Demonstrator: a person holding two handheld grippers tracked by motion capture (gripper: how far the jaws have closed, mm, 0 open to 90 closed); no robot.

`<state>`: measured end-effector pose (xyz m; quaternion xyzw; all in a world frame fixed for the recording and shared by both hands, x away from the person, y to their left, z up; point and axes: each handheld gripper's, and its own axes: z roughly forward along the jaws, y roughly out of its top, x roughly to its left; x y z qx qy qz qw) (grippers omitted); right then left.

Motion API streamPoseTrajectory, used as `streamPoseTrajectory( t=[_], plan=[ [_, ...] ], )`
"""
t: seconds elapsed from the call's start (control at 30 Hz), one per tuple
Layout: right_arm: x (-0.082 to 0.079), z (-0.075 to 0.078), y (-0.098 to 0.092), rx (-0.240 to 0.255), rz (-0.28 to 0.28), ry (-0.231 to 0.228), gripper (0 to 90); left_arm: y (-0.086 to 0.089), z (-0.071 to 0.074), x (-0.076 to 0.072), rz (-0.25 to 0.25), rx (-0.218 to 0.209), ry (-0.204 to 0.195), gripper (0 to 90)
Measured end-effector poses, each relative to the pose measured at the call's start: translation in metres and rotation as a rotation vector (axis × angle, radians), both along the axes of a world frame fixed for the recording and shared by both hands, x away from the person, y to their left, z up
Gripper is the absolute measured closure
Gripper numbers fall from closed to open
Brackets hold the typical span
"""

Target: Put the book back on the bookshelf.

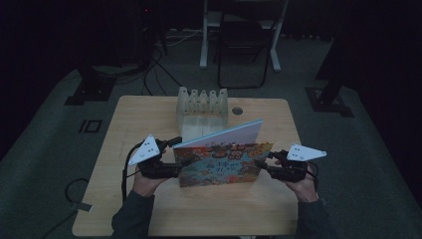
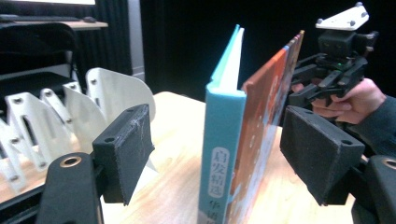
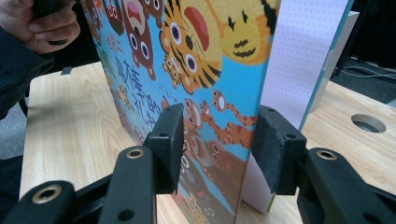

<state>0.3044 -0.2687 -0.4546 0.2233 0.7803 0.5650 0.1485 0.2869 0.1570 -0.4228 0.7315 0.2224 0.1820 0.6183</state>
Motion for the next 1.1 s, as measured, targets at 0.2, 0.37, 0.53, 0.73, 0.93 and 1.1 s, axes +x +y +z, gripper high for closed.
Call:
streamPoseTrajectory(
  t=[0.2, 0.37, 0.53, 0.73, 0.93, 1.1],
  plan=[
    [-0.001, -0.001, -0.001, 0.004, -0.001, 0.001, 54.4, -0.008, -0.005, 0.004, -0.018, 0.013, 0.011, 27.8],
    [-0.002, -0.002, -0.003, 0.006, -0.005, -0.001, 54.1, -0.012, -0.008, 0.005, -0.039, 0.021, 0.003, 36.4],
    [-0.004, -0.005, -0.007, 0.005, -0.01, 0.002, 51.9, -0.014, -0.009, 0.005, -0.043, 0.01, -0.027, 41.2],
    [-0.006, -0.01, -0.015, 0.004, -0.029, 0.014, 50.6, -0.017, -0.013, 0.006, -0.058, 0.03, -0.025, 42.5],
    [-0.008, -0.015, -0.023, 0.007, -0.05, 0.024, 49.2, -0.019, -0.017, 0.007, -0.069, 0.031, -0.026, 45.3],
    [-0.011, -0.019, -0.028, -0.01, -0.079, 0.023, 48.9, -0.021, -0.021, 0.009, -0.072, 0.041, -0.025, 46.8]
  ],
)
